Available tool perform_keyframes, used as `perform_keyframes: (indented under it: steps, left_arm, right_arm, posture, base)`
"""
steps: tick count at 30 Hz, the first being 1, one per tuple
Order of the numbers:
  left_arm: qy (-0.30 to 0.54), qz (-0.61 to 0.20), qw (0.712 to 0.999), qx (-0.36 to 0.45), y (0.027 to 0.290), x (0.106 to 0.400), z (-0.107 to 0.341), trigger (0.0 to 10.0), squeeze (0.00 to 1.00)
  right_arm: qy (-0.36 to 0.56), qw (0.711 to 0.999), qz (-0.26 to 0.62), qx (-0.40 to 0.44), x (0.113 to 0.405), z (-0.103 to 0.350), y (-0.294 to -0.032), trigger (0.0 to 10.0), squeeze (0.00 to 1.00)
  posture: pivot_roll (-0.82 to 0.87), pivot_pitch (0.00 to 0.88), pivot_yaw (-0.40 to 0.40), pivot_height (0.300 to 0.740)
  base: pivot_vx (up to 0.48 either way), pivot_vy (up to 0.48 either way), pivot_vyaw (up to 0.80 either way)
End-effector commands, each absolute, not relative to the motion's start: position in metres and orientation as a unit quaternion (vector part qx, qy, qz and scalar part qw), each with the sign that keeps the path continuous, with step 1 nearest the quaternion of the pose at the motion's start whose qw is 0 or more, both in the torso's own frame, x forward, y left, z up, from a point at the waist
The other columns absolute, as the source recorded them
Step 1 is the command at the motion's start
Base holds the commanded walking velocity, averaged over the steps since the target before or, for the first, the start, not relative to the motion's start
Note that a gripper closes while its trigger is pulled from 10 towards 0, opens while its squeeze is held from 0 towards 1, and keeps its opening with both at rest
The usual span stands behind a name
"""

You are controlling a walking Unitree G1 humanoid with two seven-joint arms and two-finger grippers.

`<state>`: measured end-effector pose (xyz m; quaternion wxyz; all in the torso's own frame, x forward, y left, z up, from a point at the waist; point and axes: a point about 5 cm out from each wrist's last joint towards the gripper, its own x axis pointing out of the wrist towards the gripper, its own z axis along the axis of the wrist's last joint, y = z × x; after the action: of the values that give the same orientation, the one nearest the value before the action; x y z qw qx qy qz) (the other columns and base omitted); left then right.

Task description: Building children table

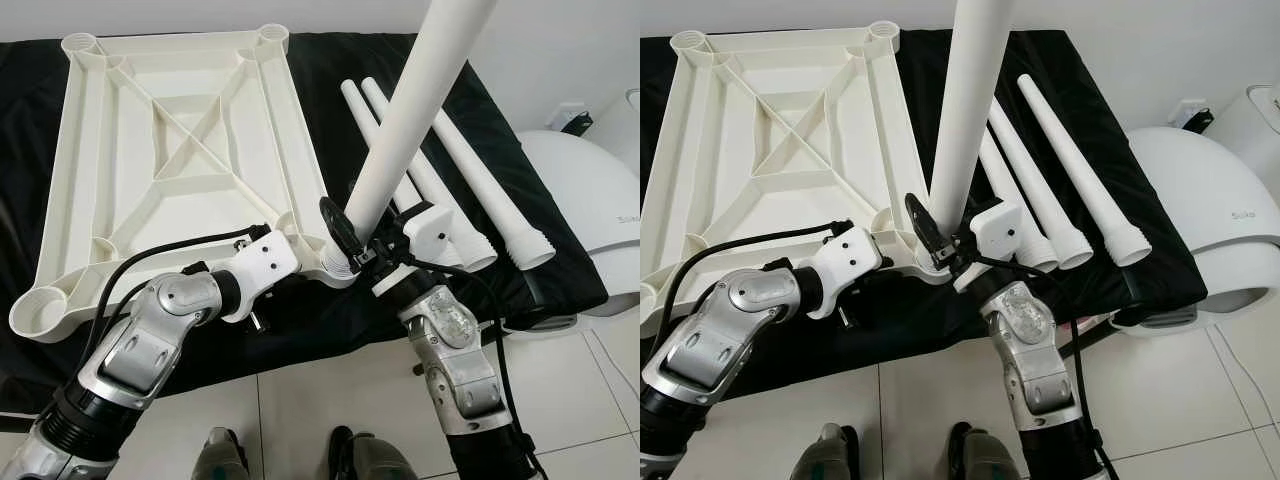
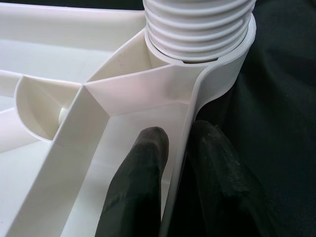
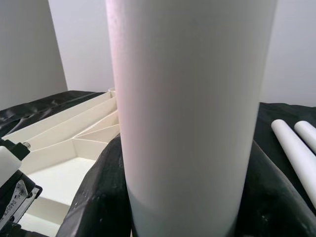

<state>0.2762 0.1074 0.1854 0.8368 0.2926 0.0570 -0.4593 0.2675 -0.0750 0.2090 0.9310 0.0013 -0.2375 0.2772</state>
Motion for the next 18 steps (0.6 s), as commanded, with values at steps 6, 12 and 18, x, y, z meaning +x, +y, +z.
perform_keyframes:
  steps: [6,12,18]
  left_arm:
    - [-0.014,-0.477,0.827,0.296,0.0926,0.2691,0.2116,10.0,0.00]
    - [-0.014,-0.477,0.827,0.297,0.0927,0.2689,0.2119,10.0,0.00]
    - [-0.014,-0.478,0.826,0.297,0.0927,0.2685,0.2125,10.0,0.00]
  right_arm:
    - [-0.172,0.950,0.259,-0.013,0.2694,0.1825,-0.0738,10.0,0.00]
    - [-0.174,0.955,0.241,-0.018,0.2698,0.1827,-0.0737,10.0,0.00]
    - [-0.168,0.961,0.221,-0.013,0.2711,0.1814,-0.0736,10.0,0.00]
  posture:
    - [0.09,0.254,-0.058,0.740]
    - [0.09,0.254,-0.056,0.740]
    - [0.09,0.254,-0.055,0.740]
  base:
    - [0.000,0.000,0.00]
    - [0.000,0.000,0.00]
    - [0.000,0.000,0.00]
